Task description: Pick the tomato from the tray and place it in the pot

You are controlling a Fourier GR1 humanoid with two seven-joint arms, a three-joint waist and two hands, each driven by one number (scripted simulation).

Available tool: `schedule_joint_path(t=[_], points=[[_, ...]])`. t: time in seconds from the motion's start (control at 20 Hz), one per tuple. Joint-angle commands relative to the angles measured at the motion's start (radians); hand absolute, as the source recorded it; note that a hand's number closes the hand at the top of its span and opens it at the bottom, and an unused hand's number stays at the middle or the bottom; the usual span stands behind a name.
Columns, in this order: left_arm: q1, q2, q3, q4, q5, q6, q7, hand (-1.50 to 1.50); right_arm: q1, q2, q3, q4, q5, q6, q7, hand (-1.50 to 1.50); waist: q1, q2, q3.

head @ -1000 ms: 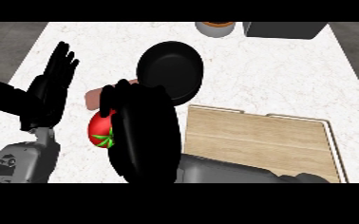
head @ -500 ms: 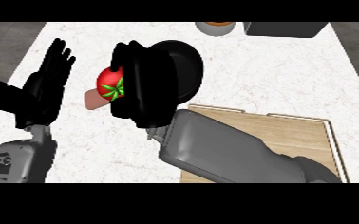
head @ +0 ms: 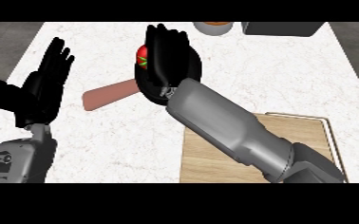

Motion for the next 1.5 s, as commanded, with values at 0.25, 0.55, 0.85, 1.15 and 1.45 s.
schedule_joint_path(t=[0.25, 0.55, 0.85, 1.15, 1.45], points=[[-0.022, 0.009, 0.016, 0.012, 0.017, -0.030, 0.003, 0.00, 0.043, 0.002, -0.052, 0.186, -0.232, -0.121, -0.126, 1.50, 0.024, 0.010, 0.001], [-0.034, -0.039, -0.033, 0.017, -0.026, -0.001, -0.022, 0.00, 0.089, 0.002, -0.113, 0.192, -0.468, -0.100, -0.374, -1.50, 0.043, 0.019, 0.002], [-0.015, -0.045, -0.030, 0.027, -0.021, -0.004, -0.025, 0.00, 0.120, 0.002, -0.235, 0.108, -0.648, -0.229, -0.630, -1.50, 0.047, 0.022, 0.003], [-0.026, -0.029, -0.010, -0.009, -0.029, 0.019, 0.021, 0.00, 0.173, 0.002, -0.400, 0.108, -0.835, -0.207, -0.902, -1.50, 0.009, 0.010, 0.004], [0.058, -0.028, 0.000, -0.087, -0.033, 0.018, 0.023, 0.00, 0.249, -0.014, -0.522, 0.114, -0.939, -0.072, -1.091, -1.50, -0.020, -0.004, 0.002]])
